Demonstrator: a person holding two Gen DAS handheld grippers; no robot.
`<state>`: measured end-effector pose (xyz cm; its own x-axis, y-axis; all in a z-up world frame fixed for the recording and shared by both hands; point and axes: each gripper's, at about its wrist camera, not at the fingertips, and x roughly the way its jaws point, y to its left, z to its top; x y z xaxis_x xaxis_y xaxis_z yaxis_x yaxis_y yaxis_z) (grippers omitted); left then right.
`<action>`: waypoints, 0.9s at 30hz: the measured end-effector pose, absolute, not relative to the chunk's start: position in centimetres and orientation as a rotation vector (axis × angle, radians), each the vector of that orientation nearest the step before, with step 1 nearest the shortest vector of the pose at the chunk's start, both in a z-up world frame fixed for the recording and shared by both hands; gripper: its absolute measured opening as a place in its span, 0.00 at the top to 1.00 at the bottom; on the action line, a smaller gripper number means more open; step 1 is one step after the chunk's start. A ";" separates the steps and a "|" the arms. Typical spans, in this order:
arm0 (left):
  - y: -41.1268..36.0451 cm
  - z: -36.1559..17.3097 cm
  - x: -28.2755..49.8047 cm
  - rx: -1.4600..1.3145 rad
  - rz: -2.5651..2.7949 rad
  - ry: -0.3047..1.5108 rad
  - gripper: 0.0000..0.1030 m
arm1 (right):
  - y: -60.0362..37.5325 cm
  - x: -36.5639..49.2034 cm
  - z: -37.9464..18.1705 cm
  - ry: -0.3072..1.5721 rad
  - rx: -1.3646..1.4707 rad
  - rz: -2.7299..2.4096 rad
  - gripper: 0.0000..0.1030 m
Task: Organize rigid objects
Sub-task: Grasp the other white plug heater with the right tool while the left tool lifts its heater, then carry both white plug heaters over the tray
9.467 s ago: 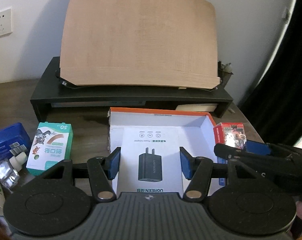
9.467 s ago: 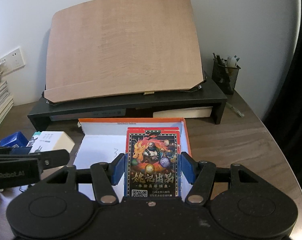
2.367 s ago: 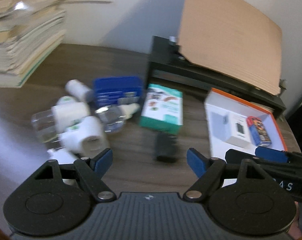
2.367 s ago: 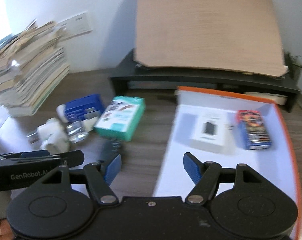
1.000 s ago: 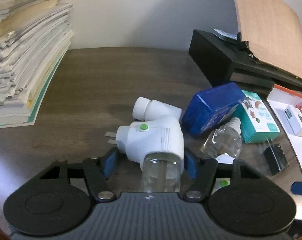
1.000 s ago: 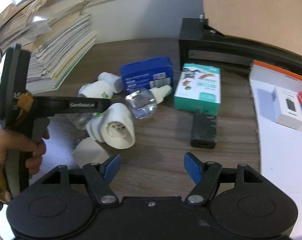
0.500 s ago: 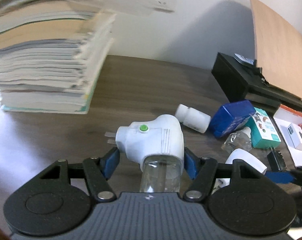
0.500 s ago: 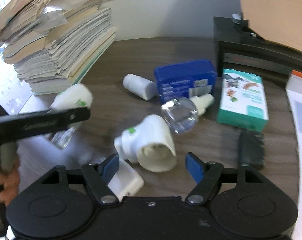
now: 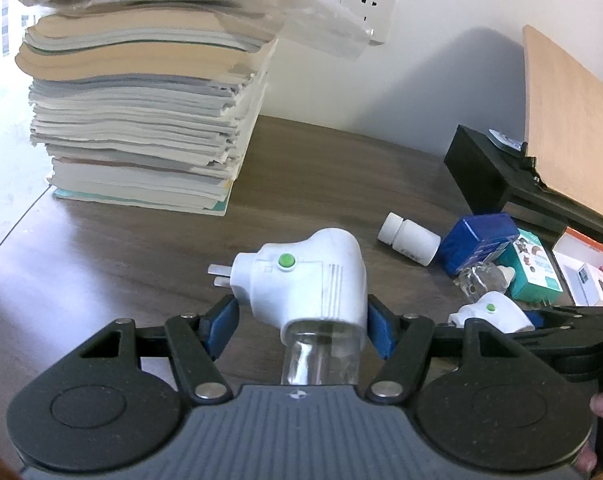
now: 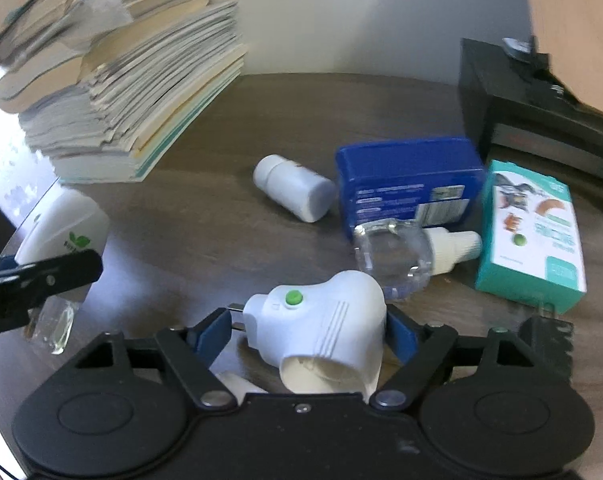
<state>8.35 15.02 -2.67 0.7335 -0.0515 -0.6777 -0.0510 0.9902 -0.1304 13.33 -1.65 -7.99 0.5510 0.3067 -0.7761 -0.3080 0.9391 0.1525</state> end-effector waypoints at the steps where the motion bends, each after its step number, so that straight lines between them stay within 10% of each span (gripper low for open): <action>1: 14.9 -2.5 8.3 -0.145 -0.001 0.744 0.34 | -2.0 13.1 -7.7 0.912 0.010 0.367 0.07; 27: -3.1 2.4 6.6 -0.068 -0.366 0.662 0.34 | -23.3 3.5 2.0 0.702 0.139 -0.053 0.07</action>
<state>6.56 -3.08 2.40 0.7271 -0.3533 -0.5887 0.3106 0.9339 -0.1769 3.52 -23.31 1.99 0.7628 -0.0016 -0.6467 0.0950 0.9894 0.1095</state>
